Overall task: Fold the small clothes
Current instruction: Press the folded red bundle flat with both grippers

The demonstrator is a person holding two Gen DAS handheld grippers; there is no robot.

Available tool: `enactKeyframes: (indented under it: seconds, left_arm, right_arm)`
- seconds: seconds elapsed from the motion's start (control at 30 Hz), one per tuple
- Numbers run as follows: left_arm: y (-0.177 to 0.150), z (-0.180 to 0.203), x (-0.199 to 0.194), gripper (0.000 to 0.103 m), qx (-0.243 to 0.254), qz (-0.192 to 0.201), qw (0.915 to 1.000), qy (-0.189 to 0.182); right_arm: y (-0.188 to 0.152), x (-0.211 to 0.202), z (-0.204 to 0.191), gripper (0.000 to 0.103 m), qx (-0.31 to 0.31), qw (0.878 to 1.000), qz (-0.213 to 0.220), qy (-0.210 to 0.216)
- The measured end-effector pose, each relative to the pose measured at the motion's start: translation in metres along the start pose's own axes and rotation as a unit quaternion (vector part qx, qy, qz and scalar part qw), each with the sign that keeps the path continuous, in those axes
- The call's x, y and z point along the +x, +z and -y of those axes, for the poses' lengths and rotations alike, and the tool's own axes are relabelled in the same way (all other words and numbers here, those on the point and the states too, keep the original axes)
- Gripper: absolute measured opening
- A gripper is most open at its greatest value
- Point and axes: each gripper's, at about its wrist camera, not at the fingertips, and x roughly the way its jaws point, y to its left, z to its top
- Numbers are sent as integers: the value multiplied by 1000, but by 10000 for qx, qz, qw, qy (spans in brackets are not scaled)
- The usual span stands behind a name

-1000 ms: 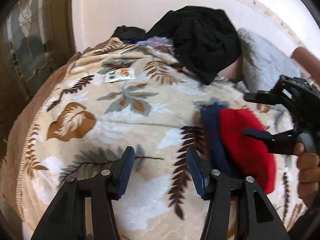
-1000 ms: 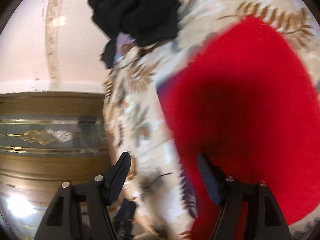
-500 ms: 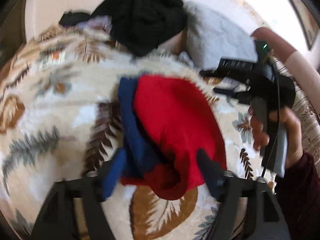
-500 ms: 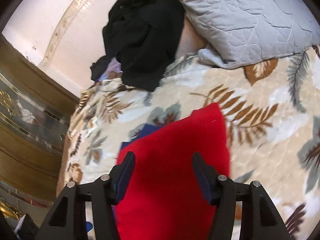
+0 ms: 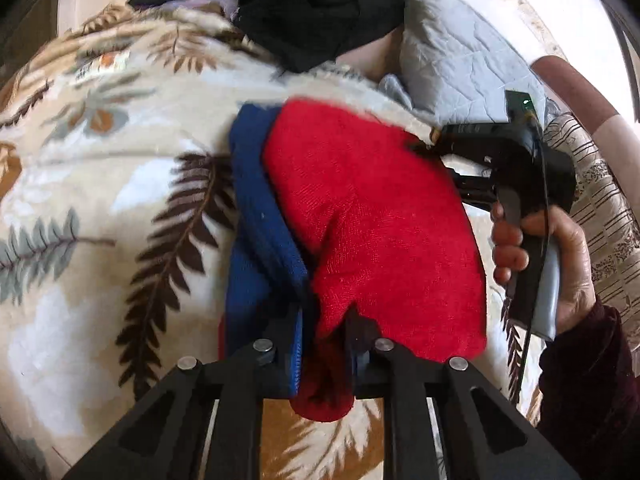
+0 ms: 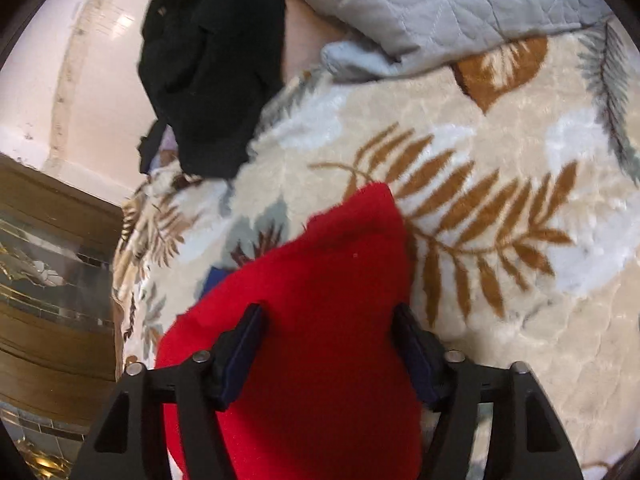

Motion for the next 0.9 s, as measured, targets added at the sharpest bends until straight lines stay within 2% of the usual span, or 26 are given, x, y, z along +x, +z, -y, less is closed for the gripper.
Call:
enactKeyframes:
  seconds: [0.03,0.07,0.2,0.33,0.4,0.43,0.5,0.6,0.67,0.7,0.73,0.77,0.8,0.87,0.9]
  left_arm:
    - [1,0,-2,16,41,93,9999,42]
    - [4,2,-5,15,103,194,9997,104]
    - [16,8,-12,15,319,450,9978,356]
    - [11,11,14,16,690,143,9946,763]
    - [9,9,21,20,657,35,9944,830]
    - [10,8,17,20,643,35,9946,808]
    - [13,2,11,28,479,19,9960,747]
    - [10,-1,3,37,398,36,9949,931]
    - [8,4,-4,39,475,111,9936,1023]
    - [6,6,-8,44,521,160,9925,1091]
    - [5,8,-10,46,537,188,9917,1156]
    - [4,8,-12,48,544,214,9908,1224]
    - [4,8,-11,48,558,217,9902,1263]
    - [3,8,-11,48,552,207,9899,1289]
    - [2,8,-11,48,551,211,9895,1320]
  right_arm:
    - [1,-2,-1,25,-119,9998,24,-127]
    - [1,-5,-2,21,-158,9998,73,-134]
    - [1,-26,-5,18,-195,9989,383,-174]
    - [-5,-26,12,15,-104,9972,571,-468]
    - [-7,-15,25,16,50,9980,497,-376]
    - [-7,-12,28,16,50,9985,512,-195]
    - [-6,-17,29,20,83,9986,521,-15]
    - [-4,-31,30,22,182,9986,483,141]
    - [-6,-48,28,30,128,9980,597,188]
    - [-9,-53,25,35,62,9978,628,179]
    - [-13,-61,22,57,-47,9977,659,145]
    - [-18,-69,17,70,-190,9973,704,97]
    - [-25,-79,12,77,-334,9960,820,82]
    - [-42,-97,-2,77,-786,9909,1078,165]
    - [-47,-101,-7,75,-954,9896,1065,168]
